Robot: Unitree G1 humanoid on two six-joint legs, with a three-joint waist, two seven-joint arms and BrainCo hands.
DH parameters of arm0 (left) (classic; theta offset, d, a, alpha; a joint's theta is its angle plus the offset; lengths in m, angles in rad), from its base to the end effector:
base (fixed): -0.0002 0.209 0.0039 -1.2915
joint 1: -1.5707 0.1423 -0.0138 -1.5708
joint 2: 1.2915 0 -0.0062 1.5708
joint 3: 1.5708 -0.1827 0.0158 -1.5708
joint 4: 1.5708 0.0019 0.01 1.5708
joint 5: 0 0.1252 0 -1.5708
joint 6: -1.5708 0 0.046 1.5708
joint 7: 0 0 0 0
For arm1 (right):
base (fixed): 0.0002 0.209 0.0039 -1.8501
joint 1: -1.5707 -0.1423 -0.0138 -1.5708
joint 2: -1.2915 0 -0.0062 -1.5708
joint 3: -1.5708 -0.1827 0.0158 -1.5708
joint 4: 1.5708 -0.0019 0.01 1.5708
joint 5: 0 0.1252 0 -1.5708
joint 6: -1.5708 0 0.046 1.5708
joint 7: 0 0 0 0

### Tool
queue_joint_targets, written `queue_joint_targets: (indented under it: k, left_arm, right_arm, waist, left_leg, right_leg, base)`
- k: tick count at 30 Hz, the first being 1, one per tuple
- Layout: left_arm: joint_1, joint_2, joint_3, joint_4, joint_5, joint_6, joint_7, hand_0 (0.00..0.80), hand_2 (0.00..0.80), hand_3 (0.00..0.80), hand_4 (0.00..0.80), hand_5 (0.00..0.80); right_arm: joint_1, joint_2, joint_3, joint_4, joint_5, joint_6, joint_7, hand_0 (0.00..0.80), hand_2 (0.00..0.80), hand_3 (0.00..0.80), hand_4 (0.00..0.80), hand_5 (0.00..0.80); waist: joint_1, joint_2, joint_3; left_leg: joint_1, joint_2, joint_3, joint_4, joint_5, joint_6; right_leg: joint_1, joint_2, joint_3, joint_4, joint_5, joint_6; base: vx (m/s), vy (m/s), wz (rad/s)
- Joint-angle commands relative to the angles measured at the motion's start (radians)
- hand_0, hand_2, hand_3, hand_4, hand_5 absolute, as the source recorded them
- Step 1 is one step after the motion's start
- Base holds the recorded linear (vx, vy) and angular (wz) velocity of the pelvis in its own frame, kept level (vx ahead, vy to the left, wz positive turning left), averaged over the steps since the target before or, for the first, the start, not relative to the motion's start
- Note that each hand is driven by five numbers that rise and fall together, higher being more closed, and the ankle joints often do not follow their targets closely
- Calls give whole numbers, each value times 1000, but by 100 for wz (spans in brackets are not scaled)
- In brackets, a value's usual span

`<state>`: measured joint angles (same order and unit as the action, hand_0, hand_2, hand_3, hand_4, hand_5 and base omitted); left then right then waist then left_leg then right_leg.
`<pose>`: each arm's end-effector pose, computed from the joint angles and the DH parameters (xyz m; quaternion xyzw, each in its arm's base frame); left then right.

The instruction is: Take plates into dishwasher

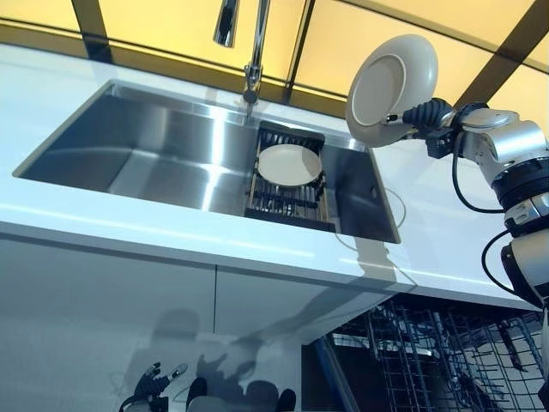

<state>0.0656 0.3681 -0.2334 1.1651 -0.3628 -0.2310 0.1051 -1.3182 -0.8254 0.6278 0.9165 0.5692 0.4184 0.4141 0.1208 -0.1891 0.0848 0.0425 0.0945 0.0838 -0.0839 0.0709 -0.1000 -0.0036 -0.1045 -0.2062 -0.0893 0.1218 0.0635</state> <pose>0.0625 0.2569 -0.0884 0.1017 0.4696 0.1472 0.8646 0.3386 -0.2576 0.2723 -0.2090 0.1141 0.1015 0.9659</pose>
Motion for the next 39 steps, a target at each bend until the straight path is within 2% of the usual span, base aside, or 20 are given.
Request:
queue_joint_targets:
  k: [1, 7, 15, 25, 39]
  left_arm:
    - [-49, 5, -12, 57, 35, -31, -2, 0, 0, 0, 0, 0]
    - [-58, 7, -13, 57, 35, -25, -7, 0, 0, 0, 0, 0]
    - [-60, 6, 0, 52, 51, -19, -25, 0, 0, 0, 0, 0]
    - [-71, 2, 14, 49, 95, 0, -49, 0, 0, 0, 0, 0]
    - [-89, 2, 35, 49, 134, 7, -63, 0, 0, 0, 0, 0]
  right_arm:
    - [-113, -123, 58, 32, -74, -34, 14, 800, 800, 800, 800, 800]
    - [-100, -184, 76, 32, -135, -50, 24, 800, 800, 800, 800, 800]
    - [-33, -319, 57, -10, -166, -60, 69, 800, 800, 800, 800, 800]
    - [193, -444, -85, -93, -236, -59, 163, 800, 800, 800, 800, 800]
    - [531, -532, -326, -177, -275, -68, 252, 800, 800, 800, 800, 800]
  waist:
    - [4, -24, 0]
    - [-29, -12, -10]
    - [-90, 9, -25]
    - [-163, 23, -34]
    - [-247, 24, -28]
  left_leg:
    - [29, -8, 12, -3, -51, 42]
    - [42, -3, 37, -3, -55, 42]
    - [64, 3, 73, -3, -64, 42]
    - [77, 15, 124, -3, -69, 37]
    - [88, 27, 191, -3, -79, 33]
  right_leg:
    - [59, -52, 3, 2, 4, 85]
    - [54, -49, 34, 2, 5, 85]
    - [48, -43, 90, 2, 6, 87]
    - [31, -29, 146, 2, 11, 87]
    - [4, -12, 197, 2, 18, 86]
  base:
    - [-3, 0, -17]
    - [-12, 0, -18]
    - [-13, -7, -19]
    - [-13, -23, -17]
    - [-17, -14, -14]
